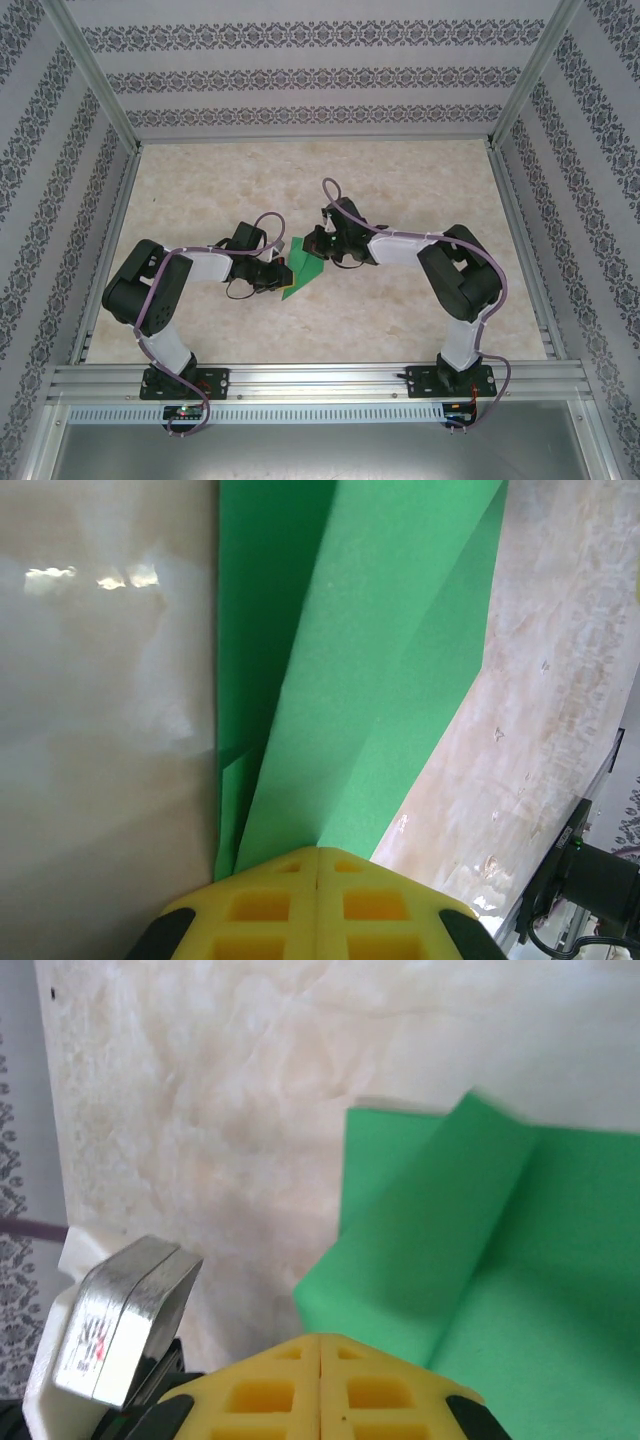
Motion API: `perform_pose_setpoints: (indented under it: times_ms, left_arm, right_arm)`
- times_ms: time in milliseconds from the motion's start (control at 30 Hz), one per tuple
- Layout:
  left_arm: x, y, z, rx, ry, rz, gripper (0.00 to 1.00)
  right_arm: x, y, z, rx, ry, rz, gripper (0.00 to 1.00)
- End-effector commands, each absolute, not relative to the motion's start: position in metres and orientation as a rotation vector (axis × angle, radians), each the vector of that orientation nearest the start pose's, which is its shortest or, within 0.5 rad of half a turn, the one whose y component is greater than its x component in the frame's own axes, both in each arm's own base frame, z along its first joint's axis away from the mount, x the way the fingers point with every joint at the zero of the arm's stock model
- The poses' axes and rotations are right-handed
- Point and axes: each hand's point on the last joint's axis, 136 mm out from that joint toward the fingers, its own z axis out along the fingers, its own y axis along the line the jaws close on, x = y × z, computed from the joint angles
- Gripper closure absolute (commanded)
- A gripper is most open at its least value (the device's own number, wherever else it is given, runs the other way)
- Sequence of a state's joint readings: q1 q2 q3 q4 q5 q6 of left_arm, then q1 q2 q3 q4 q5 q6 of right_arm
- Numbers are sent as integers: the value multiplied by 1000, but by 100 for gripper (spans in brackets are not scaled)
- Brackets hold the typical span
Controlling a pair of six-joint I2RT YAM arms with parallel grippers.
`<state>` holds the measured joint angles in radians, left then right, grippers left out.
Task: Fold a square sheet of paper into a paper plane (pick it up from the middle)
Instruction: Fourth fold the wing at the center of the table.
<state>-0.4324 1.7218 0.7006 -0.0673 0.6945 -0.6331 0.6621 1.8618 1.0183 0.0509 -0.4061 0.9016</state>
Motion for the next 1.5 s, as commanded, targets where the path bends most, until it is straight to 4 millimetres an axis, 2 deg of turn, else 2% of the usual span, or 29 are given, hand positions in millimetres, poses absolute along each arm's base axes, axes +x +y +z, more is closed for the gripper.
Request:
perform_pose_setpoints:
  times_ms: [0,100,200,400,500,600,900,1467]
  left_arm:
    - [225,-209,-36,-111,3044,-980,98]
    - [226,-211,-35,-107,3041,-992,98]
    - [226,-212,-35,-99,3043,-996,98]
    - [224,-209,-39,-104,3070,-974,100]
    - [218,-206,-44,-110,3099,-952,100]
    - [214,-203,-49,-117,3114,-941,100]
    - [202,-197,-58,-119,3154,-915,100]
    - [196,-195,-64,-114,3181,-905,100]
  right_arm:
    - [304,353,42,25,2685,1153,94]
    - [297,369,34,-17,2703,1177,95]
    - [296,374,22,-28,2742,1130,95]
    - [305,353,-4,57,2789,992,95]
    - [311,342,-6,55,2798,883,94]
    - [316,337,-10,81,2791,894,94]
    - [346,332,5,103,2719,972,92]
    - [402,296,3,196,2690,976,90]
